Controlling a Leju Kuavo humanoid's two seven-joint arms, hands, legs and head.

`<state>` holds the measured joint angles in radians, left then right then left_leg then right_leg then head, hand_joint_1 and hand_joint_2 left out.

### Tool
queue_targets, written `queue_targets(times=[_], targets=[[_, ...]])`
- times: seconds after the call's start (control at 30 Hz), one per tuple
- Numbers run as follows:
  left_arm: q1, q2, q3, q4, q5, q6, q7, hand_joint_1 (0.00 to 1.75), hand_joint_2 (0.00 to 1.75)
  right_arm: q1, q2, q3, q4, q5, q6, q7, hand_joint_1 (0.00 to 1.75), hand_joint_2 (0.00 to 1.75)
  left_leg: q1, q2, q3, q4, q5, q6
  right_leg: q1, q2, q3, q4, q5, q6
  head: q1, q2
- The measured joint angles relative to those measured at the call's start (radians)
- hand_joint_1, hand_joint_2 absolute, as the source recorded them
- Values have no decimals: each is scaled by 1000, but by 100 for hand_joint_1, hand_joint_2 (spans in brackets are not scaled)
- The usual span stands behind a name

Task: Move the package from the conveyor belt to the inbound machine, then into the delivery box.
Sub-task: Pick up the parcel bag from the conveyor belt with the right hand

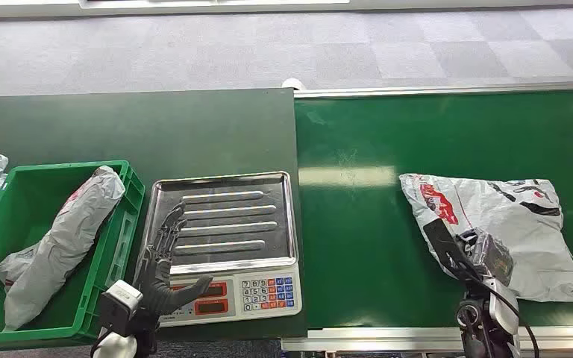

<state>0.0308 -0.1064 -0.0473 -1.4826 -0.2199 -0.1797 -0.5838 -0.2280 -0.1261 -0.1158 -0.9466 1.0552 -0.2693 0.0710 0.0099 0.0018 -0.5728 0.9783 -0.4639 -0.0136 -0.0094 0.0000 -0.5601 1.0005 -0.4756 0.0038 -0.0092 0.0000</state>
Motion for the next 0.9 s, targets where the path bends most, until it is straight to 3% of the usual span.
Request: queue_targets(times=[0.3, 0.43, 0.5, 0.63, 0.7, 0.77, 0.9], targets=[[-5, -1, 0, 4, -1, -2, -2, 0, 175, 12, 6, -10, -22, -11, -17, -35, 175, 175, 0, 0, 0, 0, 0, 0, 0, 0, 0, 0, 0, 0, 0, 0], [-14, -2, 0, 11, -1, -7, -8, 0, 175, 22, 15, -24, -54, -55, -93, -114, 175, 175, 0, 0, 0, 0, 0, 0, 0, 0, 0, 0, 0, 0, 0, 0], [-18, -4, 0, 15, -1, -8, -15, 0, 175, 29, 23, -37, -82, -151, -104, -189, 175, 175, 0, 0, 0, 0, 0, 0, 0, 0, 0, 0, 0, 0, 0, 0], [-35, -5, -1, 32, 15, 5, -46, 0, 175, 56, 52, -76, -164, -626, 123, -376, 175, 175, 0, 0, 0, 0, 0, 0, 0, 0, 0, 0, 0, 0, 0, 0], [-43, -6, -1, 40, 33, 19, -70, 0, 175, 77, 61, -79, -211, -783, 209, -436, 175, 175, 0, 0, 0, 0, 0, 0, 0, 0, 0, 0, 0, 0, 0, 0], [-48, -6, 0, 44, 56, 38, -93, 0, 175, 96, 67, -76, -261, -923, 296, -477, 175, 175, 0, 0, 0, 0, 0, 0, 0, 0, 0, 0, 0, 0, 0, 0], [-53, -6, 2, 45, 95, 66, -110, 0, 175, 116, 72, -63, -315, -1300, 581, -485, 175, 175, 0, 1, 0, 0, 0, 0, 0, 0, 0, 0, 0, 0, 0, 0]])
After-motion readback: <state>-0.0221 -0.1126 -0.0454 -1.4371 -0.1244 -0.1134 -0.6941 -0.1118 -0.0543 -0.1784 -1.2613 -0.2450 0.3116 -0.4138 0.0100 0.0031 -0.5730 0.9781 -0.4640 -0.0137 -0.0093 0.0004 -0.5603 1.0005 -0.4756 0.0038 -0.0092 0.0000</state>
